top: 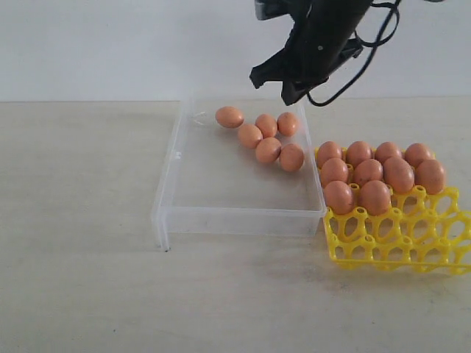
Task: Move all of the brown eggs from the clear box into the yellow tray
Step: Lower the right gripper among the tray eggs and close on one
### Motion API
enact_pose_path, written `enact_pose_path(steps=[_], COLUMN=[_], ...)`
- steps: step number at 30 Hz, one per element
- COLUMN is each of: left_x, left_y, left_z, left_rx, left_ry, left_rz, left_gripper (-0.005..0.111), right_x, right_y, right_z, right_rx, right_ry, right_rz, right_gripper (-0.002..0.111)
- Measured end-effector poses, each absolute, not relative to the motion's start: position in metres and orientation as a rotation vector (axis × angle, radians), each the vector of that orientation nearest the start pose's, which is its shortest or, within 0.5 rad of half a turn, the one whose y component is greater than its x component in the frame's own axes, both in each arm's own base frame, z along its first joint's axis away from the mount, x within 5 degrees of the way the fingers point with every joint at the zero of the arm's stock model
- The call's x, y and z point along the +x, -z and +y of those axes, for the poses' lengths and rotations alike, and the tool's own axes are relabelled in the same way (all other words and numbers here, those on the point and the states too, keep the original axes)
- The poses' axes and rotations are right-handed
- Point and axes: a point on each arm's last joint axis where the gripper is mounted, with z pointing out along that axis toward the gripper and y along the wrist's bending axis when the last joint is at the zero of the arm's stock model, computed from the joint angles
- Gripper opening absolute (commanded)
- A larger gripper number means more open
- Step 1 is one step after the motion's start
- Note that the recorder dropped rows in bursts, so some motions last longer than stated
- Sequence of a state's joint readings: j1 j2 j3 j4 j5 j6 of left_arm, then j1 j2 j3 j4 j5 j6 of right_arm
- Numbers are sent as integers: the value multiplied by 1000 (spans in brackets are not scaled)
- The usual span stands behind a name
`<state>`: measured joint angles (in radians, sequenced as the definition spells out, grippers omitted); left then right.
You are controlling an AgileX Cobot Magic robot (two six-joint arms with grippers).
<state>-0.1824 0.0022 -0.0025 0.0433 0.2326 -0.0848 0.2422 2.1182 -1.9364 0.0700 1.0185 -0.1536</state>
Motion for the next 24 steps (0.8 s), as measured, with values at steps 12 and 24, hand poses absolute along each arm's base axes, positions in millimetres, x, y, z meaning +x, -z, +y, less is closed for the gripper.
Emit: enact_pose_path(steps=[12, 24], left_x=[55, 55], left_y=[-193, -193], left_z=[-9, -9], left_rx=[113, 113], left_ry=[158, 158], left_rz=[1714, 1714], left_gripper=[4, 4], right_x=[494, 505], right_y=[-210, -167], right_z=[139, 133], right_rx=[-485, -376], right_ry=[-276, -151], right_rz=[2771, 2844], right_gripper=[42, 42])
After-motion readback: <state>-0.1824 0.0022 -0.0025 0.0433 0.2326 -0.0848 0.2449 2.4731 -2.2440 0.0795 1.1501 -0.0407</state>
